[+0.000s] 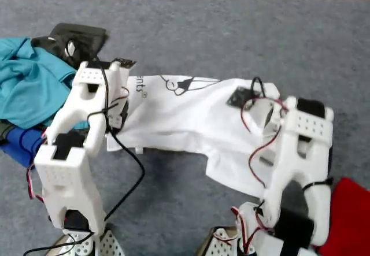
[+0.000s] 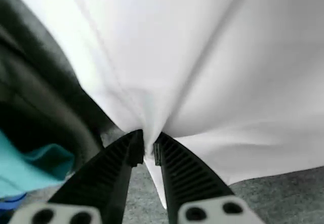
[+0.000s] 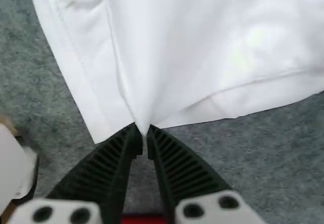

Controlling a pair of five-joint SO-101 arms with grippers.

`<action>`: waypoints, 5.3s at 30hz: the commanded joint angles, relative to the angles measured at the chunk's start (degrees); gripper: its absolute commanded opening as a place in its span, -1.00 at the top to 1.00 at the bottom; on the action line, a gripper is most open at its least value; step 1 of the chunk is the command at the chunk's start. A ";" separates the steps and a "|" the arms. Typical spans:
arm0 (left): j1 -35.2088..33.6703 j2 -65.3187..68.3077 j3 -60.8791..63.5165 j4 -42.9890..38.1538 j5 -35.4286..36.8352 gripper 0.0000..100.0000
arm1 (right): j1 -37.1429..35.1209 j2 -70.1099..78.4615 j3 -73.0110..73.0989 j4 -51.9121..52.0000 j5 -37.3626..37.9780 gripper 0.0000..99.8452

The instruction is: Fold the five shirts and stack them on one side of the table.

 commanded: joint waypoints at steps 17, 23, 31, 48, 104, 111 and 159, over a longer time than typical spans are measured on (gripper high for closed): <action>4.04 -18.95 8.35 2.29 3.52 0.96 | 6.90 -14.81 14.46 -0.26 4.22 0.99; 3.78 -17.63 11.34 1.58 3.43 0.96 | 7.16 -15.16 17.98 -0.53 4.22 0.99; 3.16 -17.45 14.95 1.32 0.53 0.96 | 7.08 -14.81 19.47 -3.69 4.22 0.99; -0.09 -17.27 15.12 1.49 -0.79 0.96 | 12.00 -14.81 22.55 -8.79 4.31 0.99; -1.49 16.31 -26.29 -14.51 30.77 0.96 | -3.82 49.36 -42.95 -20.66 -31.47 0.99; -1.58 17.27 -28.13 -13.98 28.48 0.96 | -3.38 52.62 -47.43 -17.23 -30.95 0.99; 2.46 -24.48 7.30 -12.13 18.64 0.96 | 1.36 49.27 -83.38 14.95 -34.29 0.99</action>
